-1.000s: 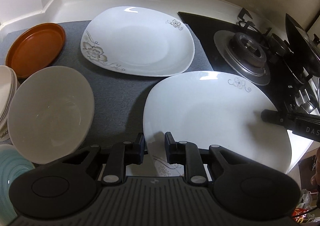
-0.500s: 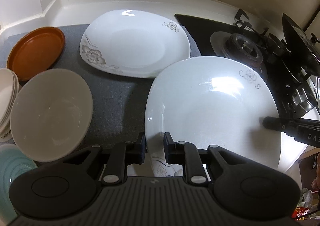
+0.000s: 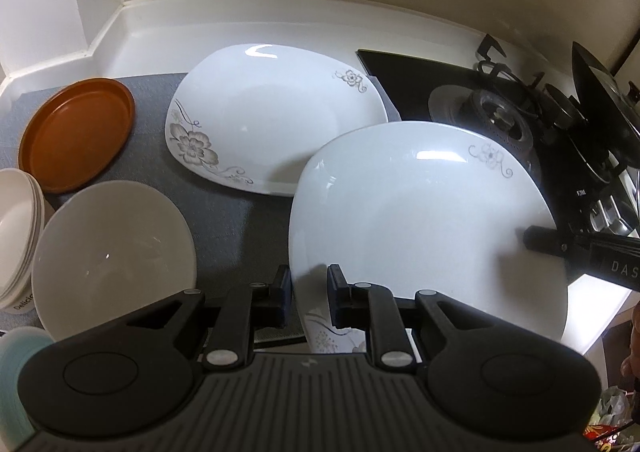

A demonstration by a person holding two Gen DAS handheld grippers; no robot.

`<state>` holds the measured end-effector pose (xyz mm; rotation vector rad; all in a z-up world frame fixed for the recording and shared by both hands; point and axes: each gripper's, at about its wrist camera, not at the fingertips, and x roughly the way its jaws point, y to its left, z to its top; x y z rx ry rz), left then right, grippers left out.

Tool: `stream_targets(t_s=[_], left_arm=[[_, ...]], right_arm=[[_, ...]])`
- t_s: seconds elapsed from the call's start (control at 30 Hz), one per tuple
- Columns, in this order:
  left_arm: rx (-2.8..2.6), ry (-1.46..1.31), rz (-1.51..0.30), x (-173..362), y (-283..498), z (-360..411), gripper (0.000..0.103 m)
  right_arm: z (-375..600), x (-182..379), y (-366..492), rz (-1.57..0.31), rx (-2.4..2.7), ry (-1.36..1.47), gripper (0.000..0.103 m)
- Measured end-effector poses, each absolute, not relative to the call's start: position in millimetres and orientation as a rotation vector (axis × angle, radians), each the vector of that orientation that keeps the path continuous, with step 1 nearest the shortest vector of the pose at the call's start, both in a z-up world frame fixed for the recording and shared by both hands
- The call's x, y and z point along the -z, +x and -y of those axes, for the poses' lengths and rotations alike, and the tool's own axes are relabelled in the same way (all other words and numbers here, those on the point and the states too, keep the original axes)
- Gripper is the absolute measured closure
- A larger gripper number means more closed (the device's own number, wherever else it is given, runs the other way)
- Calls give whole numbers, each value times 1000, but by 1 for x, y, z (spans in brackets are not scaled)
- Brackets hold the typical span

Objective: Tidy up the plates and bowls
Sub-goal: 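Lift the white plate with both tools and carry it toward the other white plate, then lower the white plate onto the other white plate and open both tools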

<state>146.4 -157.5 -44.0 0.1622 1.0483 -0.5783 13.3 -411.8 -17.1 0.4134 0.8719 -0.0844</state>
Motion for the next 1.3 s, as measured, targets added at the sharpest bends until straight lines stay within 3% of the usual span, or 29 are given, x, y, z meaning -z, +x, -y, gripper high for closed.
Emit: stream_targets(t_s=[1.3], left_arm=[[434, 171, -1103, 51, 284, 173, 83]], right_arm=[[406, 41, 154, -916, 66, 386, 87]])
